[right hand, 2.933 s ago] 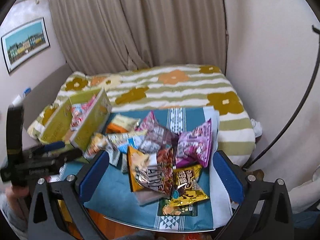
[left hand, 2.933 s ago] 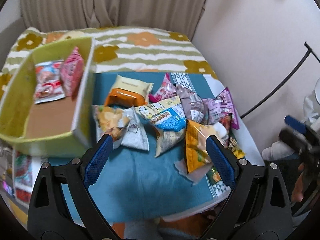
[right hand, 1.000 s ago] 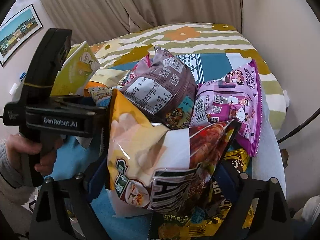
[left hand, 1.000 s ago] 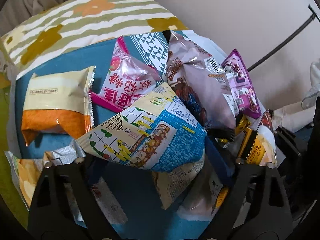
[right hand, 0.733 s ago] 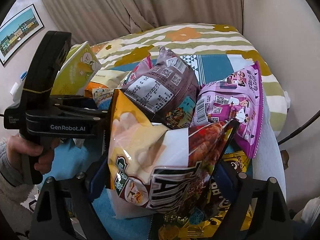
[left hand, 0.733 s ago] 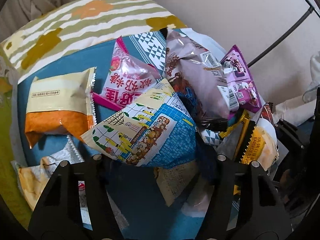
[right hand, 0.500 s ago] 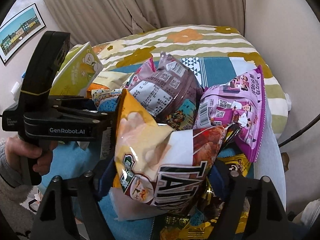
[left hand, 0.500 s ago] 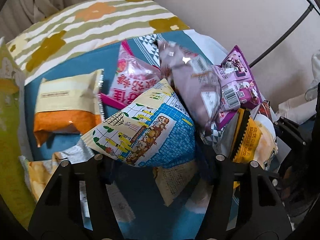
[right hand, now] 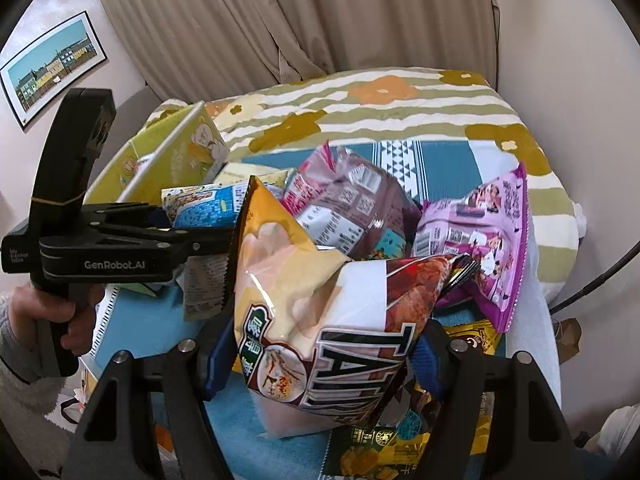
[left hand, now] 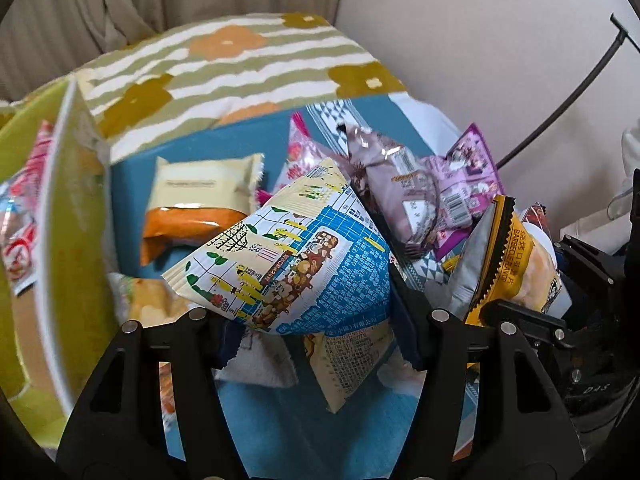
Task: Organize snacks
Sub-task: 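Carry the cracker bag over the box with the left tool while the right tool carries the TATRE bag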
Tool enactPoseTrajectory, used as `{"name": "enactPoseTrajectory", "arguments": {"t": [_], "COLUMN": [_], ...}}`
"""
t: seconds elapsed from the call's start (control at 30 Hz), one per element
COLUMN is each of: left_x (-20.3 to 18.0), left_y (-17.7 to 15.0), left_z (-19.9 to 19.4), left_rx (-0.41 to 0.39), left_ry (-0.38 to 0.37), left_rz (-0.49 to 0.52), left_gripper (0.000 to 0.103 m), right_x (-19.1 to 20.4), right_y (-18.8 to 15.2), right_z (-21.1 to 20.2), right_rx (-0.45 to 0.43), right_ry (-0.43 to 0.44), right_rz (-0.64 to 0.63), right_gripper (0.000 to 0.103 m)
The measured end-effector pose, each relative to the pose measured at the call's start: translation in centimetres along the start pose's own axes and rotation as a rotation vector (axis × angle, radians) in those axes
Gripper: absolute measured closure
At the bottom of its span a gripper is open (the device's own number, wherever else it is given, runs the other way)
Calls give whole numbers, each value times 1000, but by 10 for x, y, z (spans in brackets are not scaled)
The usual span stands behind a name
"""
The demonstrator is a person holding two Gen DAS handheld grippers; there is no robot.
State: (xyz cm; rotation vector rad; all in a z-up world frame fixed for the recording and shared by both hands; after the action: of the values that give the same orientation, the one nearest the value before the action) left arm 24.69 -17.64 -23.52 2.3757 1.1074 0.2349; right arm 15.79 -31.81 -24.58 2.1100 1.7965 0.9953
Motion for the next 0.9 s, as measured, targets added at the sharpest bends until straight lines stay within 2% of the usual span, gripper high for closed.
{"name": "enactPoseTrajectory", "arguments": {"t": [0.3, 0.53, 0.7, 0.9], "left_x": [-2, 5, 30, 85], "left_y": [3, -2, -14, -38], "left_z": [-79, -153, -198, -232], "left_rx": [-121, -217, -260, -276], "left_ry": [75, 179, 254, 336], "left_rz": [-41, -99, -153, -229], "left_gripper": [45, 45, 45, 45], "right_x": [28, 60, 89, 142], "right_y": [12, 32, 51, 72], "right_z": [-52, -95, -110, -98], "right_rx": [-77, -133, -153, -153], "right_ry": [17, 47, 88, 136], "right_rz": [-55, -131, -187, -242], "right_gripper": [35, 35, 35, 35]}}
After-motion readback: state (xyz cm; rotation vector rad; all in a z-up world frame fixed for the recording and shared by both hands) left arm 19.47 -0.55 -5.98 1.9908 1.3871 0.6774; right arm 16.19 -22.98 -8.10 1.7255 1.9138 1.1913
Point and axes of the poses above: each gripper's, at about its wrist camera, not at the fingertips, and z roughly the way its jaws point, x to its left, y to its top, the point moved 2 cm from there along z, roughly the way its jaws point, and after that the axes turned 14 degrees about z, right-handed, at the moved point
